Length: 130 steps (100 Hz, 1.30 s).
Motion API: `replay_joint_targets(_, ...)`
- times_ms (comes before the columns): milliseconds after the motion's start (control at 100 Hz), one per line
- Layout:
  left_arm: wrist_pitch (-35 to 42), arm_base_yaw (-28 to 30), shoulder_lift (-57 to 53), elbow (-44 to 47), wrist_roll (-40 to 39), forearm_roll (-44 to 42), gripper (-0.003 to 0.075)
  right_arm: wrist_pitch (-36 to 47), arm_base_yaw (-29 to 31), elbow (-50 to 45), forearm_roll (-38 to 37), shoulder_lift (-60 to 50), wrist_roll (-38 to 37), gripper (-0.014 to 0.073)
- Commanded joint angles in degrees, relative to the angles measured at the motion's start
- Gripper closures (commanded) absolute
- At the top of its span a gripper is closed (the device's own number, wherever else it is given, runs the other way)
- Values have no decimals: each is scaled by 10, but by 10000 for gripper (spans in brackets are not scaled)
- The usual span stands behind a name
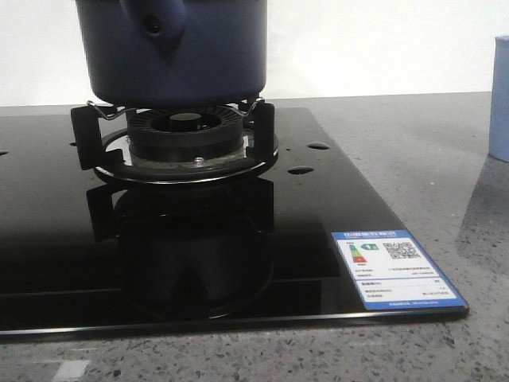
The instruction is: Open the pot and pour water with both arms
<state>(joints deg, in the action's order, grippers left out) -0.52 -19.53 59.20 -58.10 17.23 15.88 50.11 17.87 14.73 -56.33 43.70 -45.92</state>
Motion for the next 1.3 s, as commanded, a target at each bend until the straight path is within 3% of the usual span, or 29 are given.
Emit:
replay_joint_targets(0, 26, 15, -32, -21, 0, -5, 740, -15, 1, 59, 15, -4, -55, 659)
replay_joint_targets(200, 26, 38, -86, -21, 0, -16, 741, -209, 1, 179, -25, -13, -219, 659)
replay_joint_targets(310, 22, 53, -111, -17, 0, -29, 741, -220, 1, 236, -91, -14, -273, 659)
replay_joint_targets(490, 12, 82, -162, 23, 0, -36, 741, -191, -2, 278, -311, -38, -437, 659)
replay_joint_targets(630, 58, 93, -231, 96, 0, -36, 741, -161, -33, 254, -341, -97, -444, 659)
replay_joint_targets(1070, 71, 93, -458, 350, 0, 7, 741, -242, -48, 13, -341, -408, -443, 664)
replay_joint_targets(1290, 66, 93, -528, 417, 0, 29, 741, -243, -48, -42, -347, -449, -443, 664)
